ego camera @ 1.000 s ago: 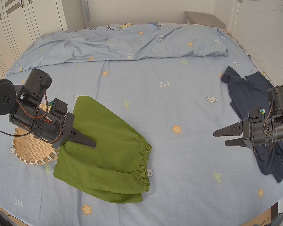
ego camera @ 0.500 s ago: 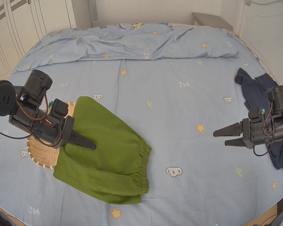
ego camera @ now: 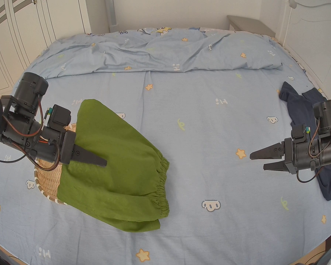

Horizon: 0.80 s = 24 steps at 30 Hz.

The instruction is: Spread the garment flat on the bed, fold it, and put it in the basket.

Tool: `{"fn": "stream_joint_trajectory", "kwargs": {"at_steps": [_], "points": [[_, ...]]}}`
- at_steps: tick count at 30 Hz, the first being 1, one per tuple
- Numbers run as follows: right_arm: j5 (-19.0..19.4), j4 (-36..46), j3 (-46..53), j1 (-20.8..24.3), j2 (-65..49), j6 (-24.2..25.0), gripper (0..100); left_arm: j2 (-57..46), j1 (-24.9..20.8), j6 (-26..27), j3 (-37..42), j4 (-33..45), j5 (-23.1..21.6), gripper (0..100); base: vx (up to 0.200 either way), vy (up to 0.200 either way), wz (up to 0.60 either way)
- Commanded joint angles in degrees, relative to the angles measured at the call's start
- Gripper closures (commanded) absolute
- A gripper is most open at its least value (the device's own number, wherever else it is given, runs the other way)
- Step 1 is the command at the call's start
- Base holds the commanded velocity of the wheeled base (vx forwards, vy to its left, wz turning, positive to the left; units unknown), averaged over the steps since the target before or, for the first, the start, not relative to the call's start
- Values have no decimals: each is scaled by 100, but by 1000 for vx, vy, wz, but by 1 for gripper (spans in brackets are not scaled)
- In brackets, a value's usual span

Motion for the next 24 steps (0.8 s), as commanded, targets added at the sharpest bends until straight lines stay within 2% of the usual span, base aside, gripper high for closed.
{"fn": "stream_joint_trajectory", "kwargs": {"at_steps": [1, 3, 5, 10, 11, 13, 15, 19, 24], "points": [[3, -3, 3, 12, -51, 1, 0, -787, 166, -6, 185, -296, -22, 100, 0, 0, 0], [3, -3, 3, 12, -51, 1, 0, -927, 254, -14, 264, -463, -22, 100, 0, 0, 0], [3, -3, 3, 12, -51, 1, 0, -1121, 465, -58, 457, -973, -14, 100, 0, 0, 0], [3, -3, 3, 12, -59, 1, 0, -1130, 1264, -102, 721, -1834, -75, 100, 0, 0, 0], [3, -3, 3, 12, -59, 1, 0, -1130, 1264, -102, 721, -1834, -75, 100, 0, 0, 0], [3, -3, 3, 12, -59, 1, 0, -989, 1678, -111, 739, -2080, -101, 100, 0, 0, 0], [3, -3, 12, 3, -59, 1, 0, -778, 1897, -146, 721, -2177, -101, 100, 0, 0, 0], [3, -3, 12, 12, -68, -8, 0, -470, 2143, -164, 782, -2256, -101, 100, 0, 0, 0], [12, 6, 12, 30, -86, 1, 0, -365, 2170, -173, 1239, -2265, -84, 100, 0, 0, 0]]}}
